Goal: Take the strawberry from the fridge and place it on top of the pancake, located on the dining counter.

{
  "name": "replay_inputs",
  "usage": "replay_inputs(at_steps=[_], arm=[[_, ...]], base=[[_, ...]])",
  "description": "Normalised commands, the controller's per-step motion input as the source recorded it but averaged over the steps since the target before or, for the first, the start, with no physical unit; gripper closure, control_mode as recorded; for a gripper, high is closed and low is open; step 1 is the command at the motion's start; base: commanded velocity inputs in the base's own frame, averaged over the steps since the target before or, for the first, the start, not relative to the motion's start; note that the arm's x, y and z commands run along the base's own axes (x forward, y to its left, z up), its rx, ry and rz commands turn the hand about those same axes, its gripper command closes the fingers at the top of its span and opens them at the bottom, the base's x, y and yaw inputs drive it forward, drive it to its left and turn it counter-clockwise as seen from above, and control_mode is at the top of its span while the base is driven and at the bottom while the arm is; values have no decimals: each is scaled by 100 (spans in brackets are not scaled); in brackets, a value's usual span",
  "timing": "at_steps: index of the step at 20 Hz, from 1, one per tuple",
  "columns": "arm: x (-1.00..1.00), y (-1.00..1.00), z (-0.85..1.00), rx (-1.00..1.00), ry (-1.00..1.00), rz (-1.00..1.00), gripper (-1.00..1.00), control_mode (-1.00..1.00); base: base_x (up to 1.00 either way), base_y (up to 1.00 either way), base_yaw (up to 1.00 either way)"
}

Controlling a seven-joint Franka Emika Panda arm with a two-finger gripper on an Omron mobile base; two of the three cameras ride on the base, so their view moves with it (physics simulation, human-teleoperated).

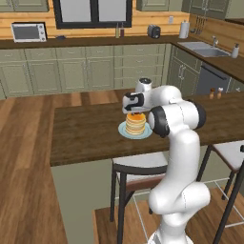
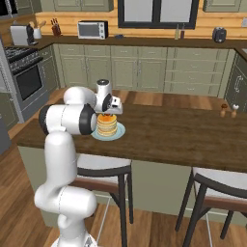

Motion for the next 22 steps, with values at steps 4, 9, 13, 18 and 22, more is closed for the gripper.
replay_inputs(at_steps=[4,9,13,18,22], arm=[[-8,0,-12,0,0,0,100,-100],[-2,0,-2,0,0,0,100,-100],[0,0,-5,0,0,0,-100,-100],[0,0,-1,0,0,0,-100,-100],[0,0,0,0,0,0,-100,-100]], base=[[0,0,0],[0,0,0],[0,0,0],[0,0,0],[0,0,0]])
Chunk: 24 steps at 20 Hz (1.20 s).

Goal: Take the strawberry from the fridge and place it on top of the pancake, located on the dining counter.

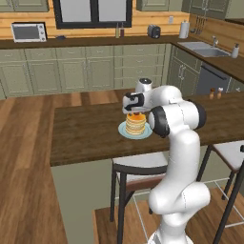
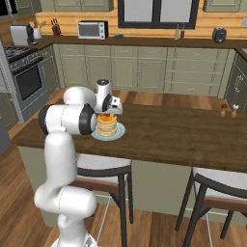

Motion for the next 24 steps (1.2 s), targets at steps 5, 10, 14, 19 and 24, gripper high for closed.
replay_inputs(at_steps=[5,10,14,19,24], arm=[[0,0,7,0,0,0,-100,-100],[-16,0,46,-8,0,0,-100,-100],[-78,5,58,-1,-1,0,-100,-100],[-100,28,50,0,0,0,-100,-100],[-100,51,58,0,0,-1,-100,-100]], base=[[0,0,0],[0,0,0],[0,0,0],[0,0,0],[0,0,0]])
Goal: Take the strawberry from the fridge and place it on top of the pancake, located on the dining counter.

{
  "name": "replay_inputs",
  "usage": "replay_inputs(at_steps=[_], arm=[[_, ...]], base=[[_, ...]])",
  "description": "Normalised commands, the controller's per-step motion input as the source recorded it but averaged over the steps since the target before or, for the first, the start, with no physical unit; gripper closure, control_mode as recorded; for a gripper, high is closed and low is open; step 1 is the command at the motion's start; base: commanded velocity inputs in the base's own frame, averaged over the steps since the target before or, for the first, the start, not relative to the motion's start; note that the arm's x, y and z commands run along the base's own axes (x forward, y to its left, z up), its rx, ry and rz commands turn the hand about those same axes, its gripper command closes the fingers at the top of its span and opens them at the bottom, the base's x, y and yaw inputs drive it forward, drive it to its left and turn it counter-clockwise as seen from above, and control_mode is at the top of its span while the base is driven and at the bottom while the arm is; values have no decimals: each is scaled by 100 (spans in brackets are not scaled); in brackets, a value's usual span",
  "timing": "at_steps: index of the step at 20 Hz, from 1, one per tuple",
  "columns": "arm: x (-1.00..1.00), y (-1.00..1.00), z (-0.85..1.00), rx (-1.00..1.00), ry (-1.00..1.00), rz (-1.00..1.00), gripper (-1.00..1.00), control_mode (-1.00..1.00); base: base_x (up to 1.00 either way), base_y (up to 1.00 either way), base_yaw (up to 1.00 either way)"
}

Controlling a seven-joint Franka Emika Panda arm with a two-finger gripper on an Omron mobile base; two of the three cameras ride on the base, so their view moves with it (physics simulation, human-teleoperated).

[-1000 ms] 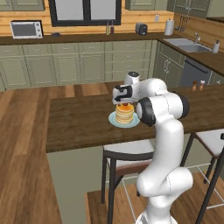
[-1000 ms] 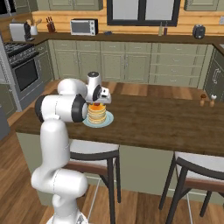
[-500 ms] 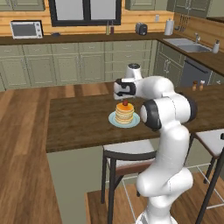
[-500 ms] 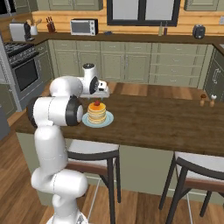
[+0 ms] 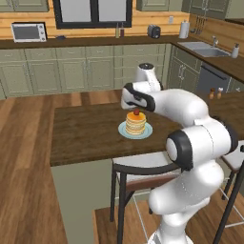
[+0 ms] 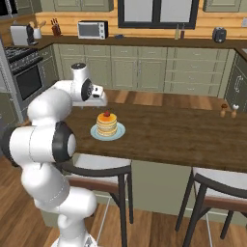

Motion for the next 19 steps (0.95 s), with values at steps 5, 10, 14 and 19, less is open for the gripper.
replay_inputs(at_steps=[5,10,14,19], arm=[[-100,75,56,0,0,0,-100,-100],[-100,48,28,0,8,0,-100,-100],[-100,32,7,0,4,0,-100,-100],[-100,21,5,0,3,0,-100,-100]], base=[[0,0,0],[0,0,0],[0,0,0],[0,0,0]])
